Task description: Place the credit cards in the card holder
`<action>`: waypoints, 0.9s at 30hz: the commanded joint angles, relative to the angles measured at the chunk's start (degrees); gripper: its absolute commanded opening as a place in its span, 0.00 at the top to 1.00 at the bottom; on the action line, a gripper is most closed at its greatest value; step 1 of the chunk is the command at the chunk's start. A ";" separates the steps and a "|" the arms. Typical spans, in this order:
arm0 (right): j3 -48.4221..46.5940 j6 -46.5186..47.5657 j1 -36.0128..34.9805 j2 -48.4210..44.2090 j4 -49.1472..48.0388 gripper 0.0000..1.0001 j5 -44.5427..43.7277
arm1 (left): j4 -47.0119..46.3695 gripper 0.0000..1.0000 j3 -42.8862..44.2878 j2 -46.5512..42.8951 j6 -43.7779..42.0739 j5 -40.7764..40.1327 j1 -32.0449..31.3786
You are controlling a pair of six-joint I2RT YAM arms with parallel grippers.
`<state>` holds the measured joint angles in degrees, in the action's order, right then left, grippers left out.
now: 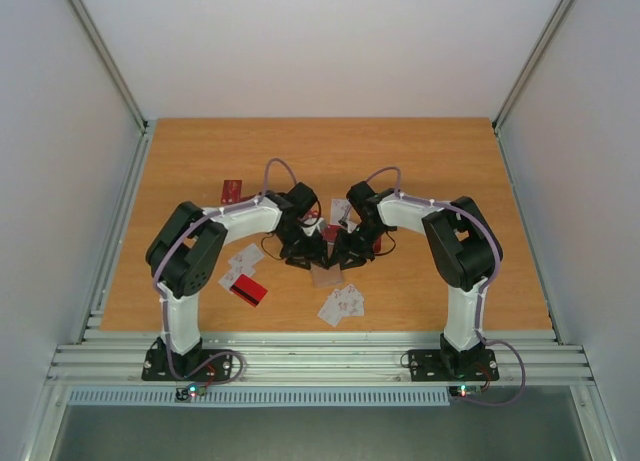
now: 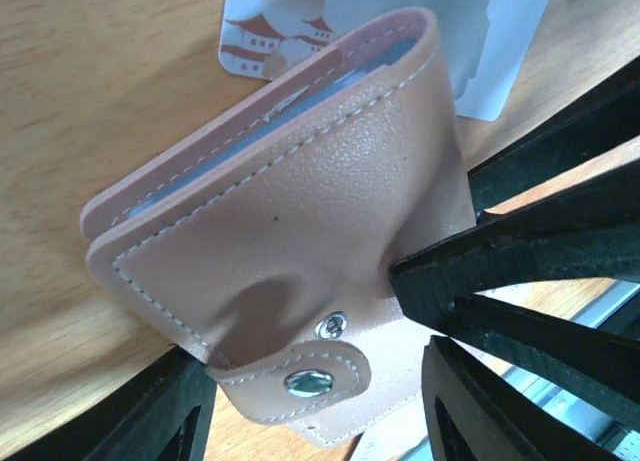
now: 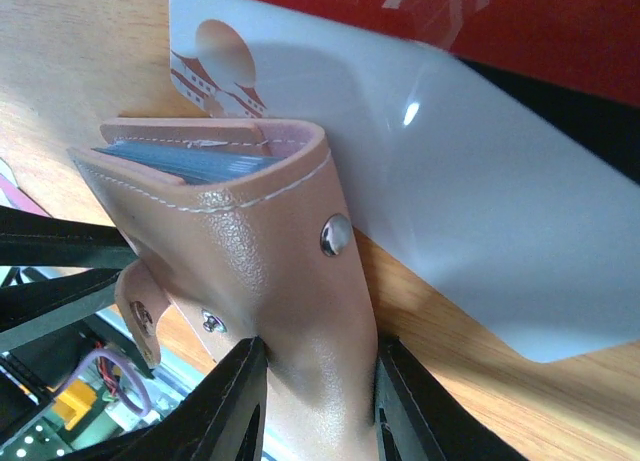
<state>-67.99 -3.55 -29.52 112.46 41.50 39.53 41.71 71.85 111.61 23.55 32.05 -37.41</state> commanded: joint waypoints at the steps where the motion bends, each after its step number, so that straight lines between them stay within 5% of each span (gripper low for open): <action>1: 1.72 -0.02 -2.08 4.27 -7.60 0.70 -0.39 | -7.98 0.41 -2.81 -3.08 -0.19 3.19 -0.92; 21: 0.79 0.22 -2.11 4.86 -6.05 0.71 -0.68 | 0.82 0.47 -7.27 -14.99 -5.74 -10.87 3.05; 27: 0.50 0.08 -2.08 5.30 -5.83 0.71 -0.64 | -3.93 0.71 -12.31 -16.84 -0.95 -8.31 4.68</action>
<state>-67.94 -3.57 -30.92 114.26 36.51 43.86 40.47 62.08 96.73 20.25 23.86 -33.74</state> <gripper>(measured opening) 0.293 0.350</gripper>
